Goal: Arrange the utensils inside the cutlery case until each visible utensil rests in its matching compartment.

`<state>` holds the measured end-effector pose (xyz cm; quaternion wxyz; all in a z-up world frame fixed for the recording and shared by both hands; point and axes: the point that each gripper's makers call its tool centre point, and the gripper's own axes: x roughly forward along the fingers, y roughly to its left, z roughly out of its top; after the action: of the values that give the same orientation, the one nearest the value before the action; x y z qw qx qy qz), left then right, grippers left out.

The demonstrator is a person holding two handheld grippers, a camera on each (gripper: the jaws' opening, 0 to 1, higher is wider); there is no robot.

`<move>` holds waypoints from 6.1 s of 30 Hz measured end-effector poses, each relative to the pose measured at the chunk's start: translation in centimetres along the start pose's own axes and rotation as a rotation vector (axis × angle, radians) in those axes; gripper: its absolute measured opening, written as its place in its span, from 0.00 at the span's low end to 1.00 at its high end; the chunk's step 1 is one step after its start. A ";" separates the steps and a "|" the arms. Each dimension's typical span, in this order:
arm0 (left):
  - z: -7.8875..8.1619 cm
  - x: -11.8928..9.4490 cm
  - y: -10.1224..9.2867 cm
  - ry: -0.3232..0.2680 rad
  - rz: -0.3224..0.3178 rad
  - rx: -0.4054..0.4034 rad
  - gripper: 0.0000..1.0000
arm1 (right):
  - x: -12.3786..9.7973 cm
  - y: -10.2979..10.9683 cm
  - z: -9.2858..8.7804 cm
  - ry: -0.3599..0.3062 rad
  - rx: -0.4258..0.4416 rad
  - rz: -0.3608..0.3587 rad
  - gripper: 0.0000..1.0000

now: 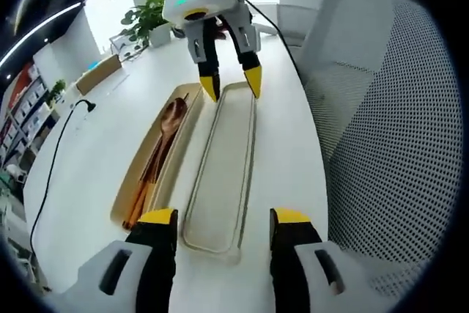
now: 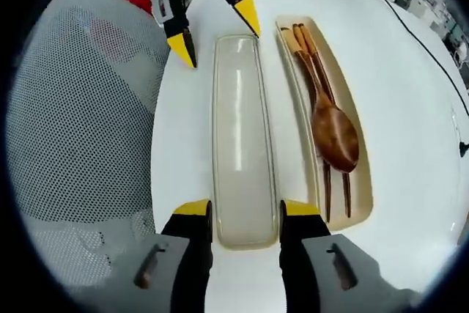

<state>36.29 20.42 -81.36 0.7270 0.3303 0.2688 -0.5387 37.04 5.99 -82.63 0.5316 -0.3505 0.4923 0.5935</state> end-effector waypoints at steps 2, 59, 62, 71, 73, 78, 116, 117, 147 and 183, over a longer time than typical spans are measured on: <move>0.1 -0.1 0.0 -0.003 -0.006 0.000 0.47 | -0.1 0.8 0.0 -0.006 0.060 0.070 0.33; 1.1 -1.5 -0.8 0.049 -0.075 0.083 0.05 | -1.7 2.0 0.7 -0.096 -0.172 -0.173 0.01; 0.5 -1.3 -1.0 0.060 -0.088 0.062 0.10 | -1.5 2.8 0.8 -0.112 -0.142 -0.132 0.00; 0.2 -1.1 -2.1 0.074 -0.145 0.063 0.04 | -1.5 2.8 0.9 -0.138 -0.082 -0.114 0.02; 0.2 -1.1 -2.1 0.079 -0.149 0.068 0.04 | -1.4 2.9 0.9 -0.117 -0.151 -0.129 0.01; 0.0 -1.2 -1.7 0.077 -0.168 0.054 0.04 | -1.4 3.1 1.1 -0.130 -0.119 -0.095 0.00; 0.8 -2.0 -4.6 0.057 -0.411 -0.329 0.03 | -0.9 1.9 1.6 -0.231 -0.082 -0.160 0.15; 0.9 -2.2 -4.7 0.056 -0.428 -0.380 0.03 | -1.0 1.9 1.8 -0.235 -0.094 -0.171 0.16; 5.4 -4.7 -3.6 -0.186 -0.585 -0.909 0.03 | -2.2 3.2 5.6 -0.241 -0.330 -0.241 0.37; 8.0 -7.0 -1.9 -0.314 -0.707 -1.127 0.03 | -3.7 2.9 8.0 -0.162 -0.489 -0.356 0.44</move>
<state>32.86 18.13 -71.44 0.5985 -0.2883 0.4915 -0.5632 35.73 12.79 -76.41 0.5646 -0.5003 0.2218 0.6179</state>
